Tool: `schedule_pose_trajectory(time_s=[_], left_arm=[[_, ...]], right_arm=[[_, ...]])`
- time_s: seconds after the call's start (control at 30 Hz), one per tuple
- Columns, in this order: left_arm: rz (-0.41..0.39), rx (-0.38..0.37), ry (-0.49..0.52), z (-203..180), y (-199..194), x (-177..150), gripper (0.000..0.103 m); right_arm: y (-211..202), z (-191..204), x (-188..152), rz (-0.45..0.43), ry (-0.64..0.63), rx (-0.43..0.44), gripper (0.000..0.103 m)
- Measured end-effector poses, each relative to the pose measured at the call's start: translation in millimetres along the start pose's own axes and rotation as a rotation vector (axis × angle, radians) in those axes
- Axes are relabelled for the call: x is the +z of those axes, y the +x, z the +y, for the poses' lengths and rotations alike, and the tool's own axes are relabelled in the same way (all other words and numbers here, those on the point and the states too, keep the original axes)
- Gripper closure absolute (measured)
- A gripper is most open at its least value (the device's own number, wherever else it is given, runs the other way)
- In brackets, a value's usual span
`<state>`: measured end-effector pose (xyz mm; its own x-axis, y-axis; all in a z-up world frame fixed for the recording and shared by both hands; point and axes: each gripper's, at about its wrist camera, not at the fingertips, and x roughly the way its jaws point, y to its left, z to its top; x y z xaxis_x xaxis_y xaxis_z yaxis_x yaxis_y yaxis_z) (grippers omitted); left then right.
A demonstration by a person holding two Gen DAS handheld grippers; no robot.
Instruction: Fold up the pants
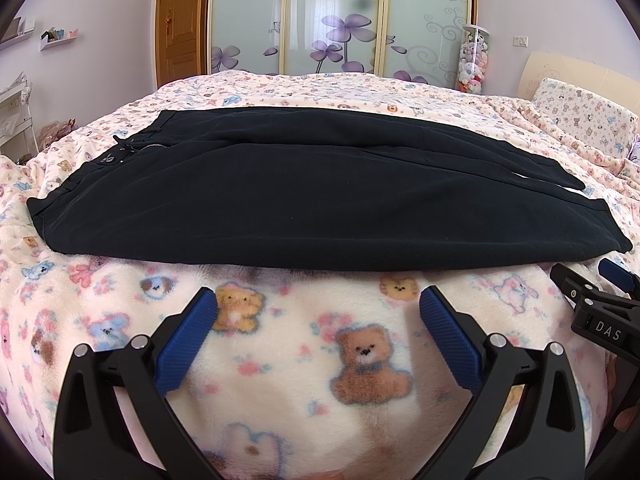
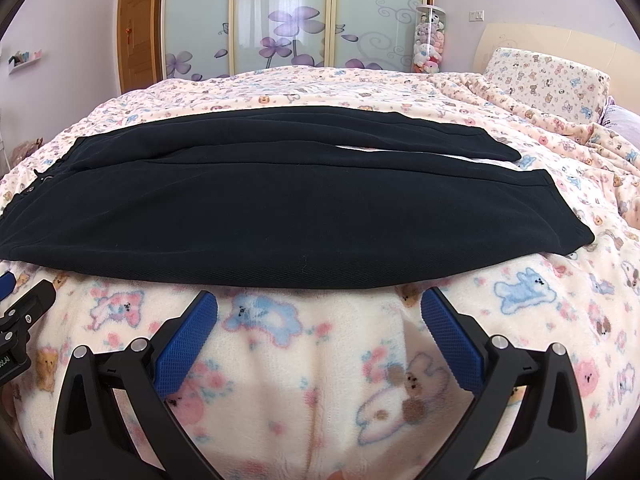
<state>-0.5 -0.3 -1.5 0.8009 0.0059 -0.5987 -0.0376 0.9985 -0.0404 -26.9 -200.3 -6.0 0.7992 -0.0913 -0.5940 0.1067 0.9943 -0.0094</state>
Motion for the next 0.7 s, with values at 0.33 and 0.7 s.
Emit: schedule_pose_trajectory(time_s=[0.33, 0.7], left_arm=[[0.0, 0.0, 0.0, -0.1, 0.2, 0.3, 0.002], [0.003, -0.002, -0.001, -0.1, 0.1, 0.1, 0.002]], right_arm=[[-0.9, 0.8, 0.7, 0.0, 0.001, 0.0, 0.001], [-1.3, -16.7, 2.2, -0.007, 0.059, 0.099, 0.001]])
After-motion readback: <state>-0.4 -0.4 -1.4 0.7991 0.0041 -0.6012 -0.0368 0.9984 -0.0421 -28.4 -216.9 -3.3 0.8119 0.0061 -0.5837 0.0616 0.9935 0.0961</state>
